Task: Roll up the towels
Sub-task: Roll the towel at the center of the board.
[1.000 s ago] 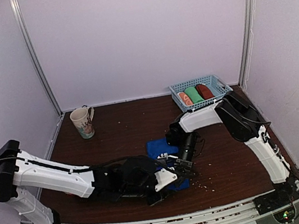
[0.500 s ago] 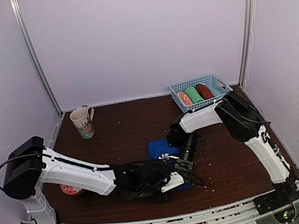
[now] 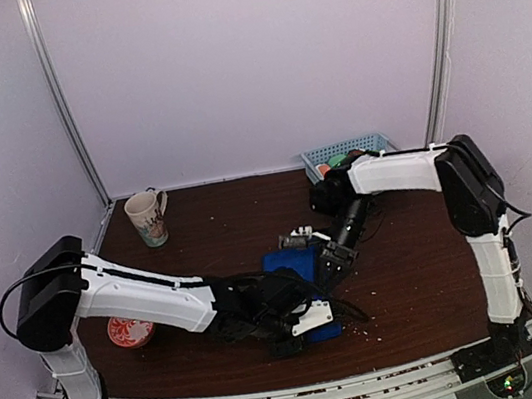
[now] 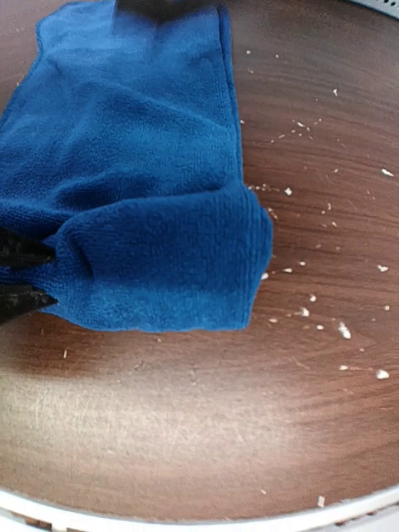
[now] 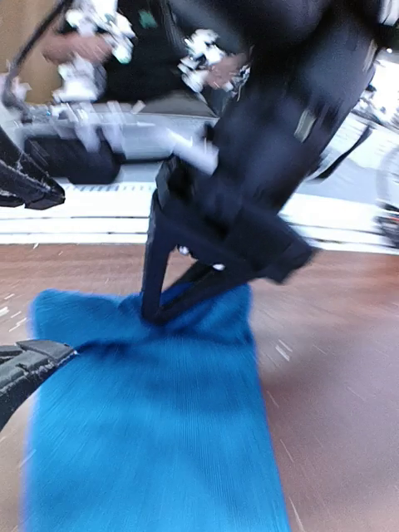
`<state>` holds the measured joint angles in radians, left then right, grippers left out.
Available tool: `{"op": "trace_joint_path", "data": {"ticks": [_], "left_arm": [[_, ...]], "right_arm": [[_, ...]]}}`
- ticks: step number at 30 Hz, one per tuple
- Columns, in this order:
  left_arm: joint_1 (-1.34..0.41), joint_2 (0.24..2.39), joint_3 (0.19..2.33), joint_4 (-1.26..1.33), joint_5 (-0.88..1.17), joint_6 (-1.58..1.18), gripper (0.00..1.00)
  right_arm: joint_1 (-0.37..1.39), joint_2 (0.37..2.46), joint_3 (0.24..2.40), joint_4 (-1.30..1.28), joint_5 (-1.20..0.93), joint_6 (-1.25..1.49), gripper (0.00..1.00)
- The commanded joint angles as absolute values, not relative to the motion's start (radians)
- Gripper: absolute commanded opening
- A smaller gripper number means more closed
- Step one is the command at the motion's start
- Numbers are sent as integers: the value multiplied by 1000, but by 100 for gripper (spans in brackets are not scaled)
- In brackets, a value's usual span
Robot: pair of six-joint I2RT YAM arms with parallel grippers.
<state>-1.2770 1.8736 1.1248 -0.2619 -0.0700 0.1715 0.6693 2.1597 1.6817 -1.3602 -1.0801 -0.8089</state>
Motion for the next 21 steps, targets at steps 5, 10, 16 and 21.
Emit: {"op": "trace_joint_path", "data": {"ticks": [5,10,16,21], "left_arm": [[-1129,1987,1264,-439,443,2,0],[-999,2097,1355,-480,708,-101,0],[-893,2190,1392,-498,887,-172,0],[-849,2278,1456,-551,1036,-157,0]], "right_arm": [[465,1823,1701,-1141,-814,-507,50],[456,1516,1548,-782,-563,-399,50],[466,1343,1454,-745,-803,-427,52],[658,1344,1279,-809,-687,-590,47]]}}
